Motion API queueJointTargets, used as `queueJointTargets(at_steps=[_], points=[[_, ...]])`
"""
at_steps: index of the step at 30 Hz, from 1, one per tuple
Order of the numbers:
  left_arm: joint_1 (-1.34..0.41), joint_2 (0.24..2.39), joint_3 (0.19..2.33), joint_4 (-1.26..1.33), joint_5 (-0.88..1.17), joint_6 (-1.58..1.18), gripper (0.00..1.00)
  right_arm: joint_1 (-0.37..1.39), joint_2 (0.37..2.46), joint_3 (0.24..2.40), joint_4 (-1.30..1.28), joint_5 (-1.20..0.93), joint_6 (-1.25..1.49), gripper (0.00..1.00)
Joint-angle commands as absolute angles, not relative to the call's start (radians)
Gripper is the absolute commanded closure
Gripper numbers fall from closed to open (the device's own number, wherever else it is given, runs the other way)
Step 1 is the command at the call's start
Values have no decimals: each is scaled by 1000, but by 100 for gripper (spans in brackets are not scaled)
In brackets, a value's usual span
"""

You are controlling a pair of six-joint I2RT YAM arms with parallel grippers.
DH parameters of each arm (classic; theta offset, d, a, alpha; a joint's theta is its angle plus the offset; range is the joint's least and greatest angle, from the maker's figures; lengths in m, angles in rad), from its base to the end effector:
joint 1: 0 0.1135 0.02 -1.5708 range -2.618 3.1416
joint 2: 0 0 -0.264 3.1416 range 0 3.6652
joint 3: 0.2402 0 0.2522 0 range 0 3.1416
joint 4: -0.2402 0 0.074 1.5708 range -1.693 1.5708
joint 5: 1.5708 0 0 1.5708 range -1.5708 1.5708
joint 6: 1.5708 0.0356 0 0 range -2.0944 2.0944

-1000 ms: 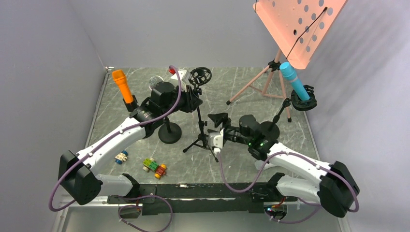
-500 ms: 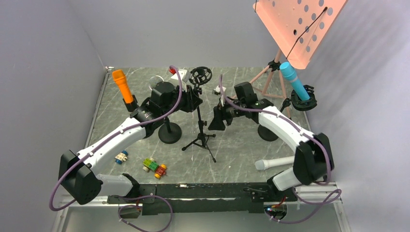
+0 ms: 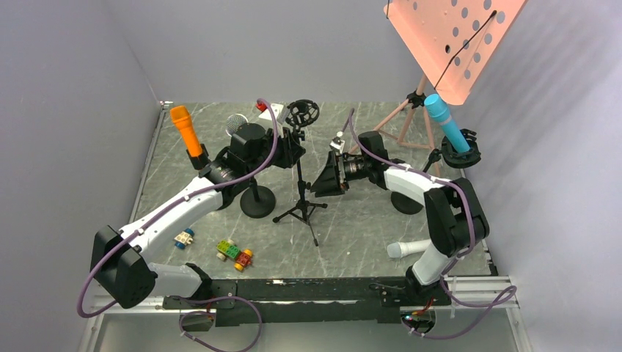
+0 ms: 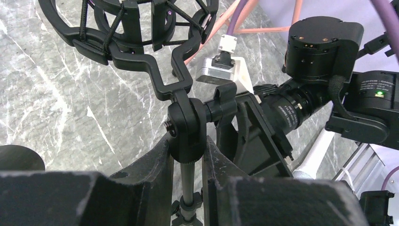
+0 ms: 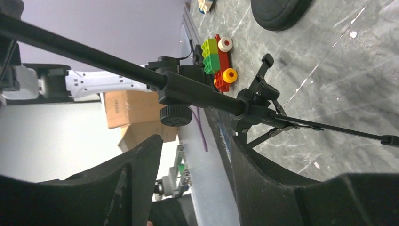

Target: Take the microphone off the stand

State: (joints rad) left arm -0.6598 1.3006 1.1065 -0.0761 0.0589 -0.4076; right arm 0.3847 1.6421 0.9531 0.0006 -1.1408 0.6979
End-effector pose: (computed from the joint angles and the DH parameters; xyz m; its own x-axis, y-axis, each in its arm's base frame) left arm 0.2413 -0.1899 0.3503 -0.4539 -0.1487 -0.8785 0.5193 0.7571 -0.3964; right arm 0.2980 0.1556 0.2110 -0.9698 -0.1036 -0.2206 -0.2400 0.2474 0.9387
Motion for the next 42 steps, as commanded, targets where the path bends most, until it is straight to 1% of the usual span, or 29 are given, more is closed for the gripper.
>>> queueJointTargets(at_steps=[1,3,4,10,17,23,25,28,32,35,36,38,42], points=[[-658,1296,1154,-23,45,-430,100,380,1670,959,147,-1184,870,44],[-657,1295,1152,-21,49,-435,100,380,1683,956,188,-1183,906,50],[-658,1295,1151,-20,48,-436,100,381,1688,957,210,-1186,922,52],[-657,1296,1148,-22,49,-441,100,380,1726,989,263,-1220,976,55],[-657,1295,1152,-24,46,-442,100,384,1748,996,294,-1227,998,62],[-657,1296,1149,-24,47,-445,100,388,1761,1009,347,-1237,1049,61],[-657,1299,1149,-24,48,-443,100,389,1764,1008,375,-1244,1072,59],[-655,1299,1148,-22,44,-444,100,398,1771,1022,368,-1249,1058,61],[-655,1299,1146,-20,41,-448,100,406,1773,1031,339,-1236,1023,70],[-655,1298,1146,-24,39,-449,100,407,1770,1044,290,-1216,959,82],[-656,1298,1147,-25,35,-452,100,407,1761,1056,244,-1203,911,86],[-653,1296,1149,-32,28,-462,100,405,1738,1073,181,-1174,821,92],[-641,1299,1158,-57,21,-489,100,406,1680,1143,-47,-1045,573,100]])
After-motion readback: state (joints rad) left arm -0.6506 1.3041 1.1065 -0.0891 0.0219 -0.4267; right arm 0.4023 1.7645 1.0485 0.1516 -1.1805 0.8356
